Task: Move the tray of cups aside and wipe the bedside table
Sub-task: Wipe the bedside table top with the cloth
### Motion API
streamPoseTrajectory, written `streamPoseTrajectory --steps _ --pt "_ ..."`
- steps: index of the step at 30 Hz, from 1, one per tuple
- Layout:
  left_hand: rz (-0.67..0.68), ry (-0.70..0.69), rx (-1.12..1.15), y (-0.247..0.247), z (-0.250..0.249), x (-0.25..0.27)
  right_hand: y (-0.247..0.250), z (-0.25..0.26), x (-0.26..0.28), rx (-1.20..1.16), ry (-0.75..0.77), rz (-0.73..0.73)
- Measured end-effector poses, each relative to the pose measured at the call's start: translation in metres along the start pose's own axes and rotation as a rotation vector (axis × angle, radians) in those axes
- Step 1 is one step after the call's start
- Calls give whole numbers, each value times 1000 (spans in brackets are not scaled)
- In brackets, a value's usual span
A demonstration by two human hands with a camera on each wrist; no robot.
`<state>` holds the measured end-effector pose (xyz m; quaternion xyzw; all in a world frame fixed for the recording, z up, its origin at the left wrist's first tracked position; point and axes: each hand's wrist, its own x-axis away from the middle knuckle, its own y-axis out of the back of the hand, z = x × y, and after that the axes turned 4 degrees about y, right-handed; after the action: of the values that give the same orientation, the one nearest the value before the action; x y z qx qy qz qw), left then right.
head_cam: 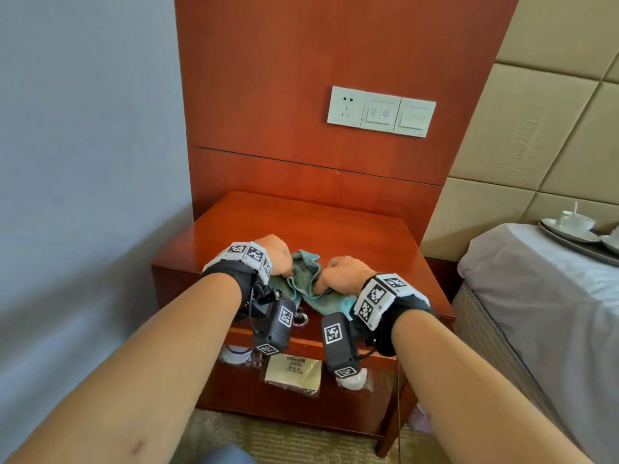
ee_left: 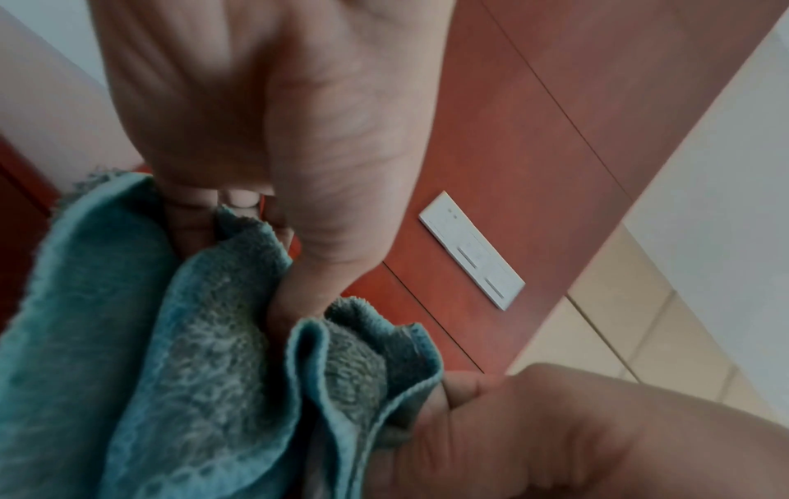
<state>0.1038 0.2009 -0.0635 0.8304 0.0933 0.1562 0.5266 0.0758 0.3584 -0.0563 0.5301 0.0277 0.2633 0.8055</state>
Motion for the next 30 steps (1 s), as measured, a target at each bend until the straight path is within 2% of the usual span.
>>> streamPoseTrajectory --steps 4,8,12,16,19,22,30 --pt "-44 128 47 30 71 8 -34 64 -20 38 146 18" --pt "-90 202 79 51 118 6 -56 110 -40 51 248 32" --pt "-94 257 35 60 139 -8 -65 130 -65 1 273 37" --pt "-136 300 27 65 138 -26 -59 125 -84 -59 252 28" --pt "-122 296 14 64 125 -38 -50 108 -94 -79 197 -8" --pt "-108 221 7 54 96 -51 -31 77 -93 -78 126 -40" --pt "3 -92 -124 -14 -56 -68 26 -59 -53 -127 -201 -226"
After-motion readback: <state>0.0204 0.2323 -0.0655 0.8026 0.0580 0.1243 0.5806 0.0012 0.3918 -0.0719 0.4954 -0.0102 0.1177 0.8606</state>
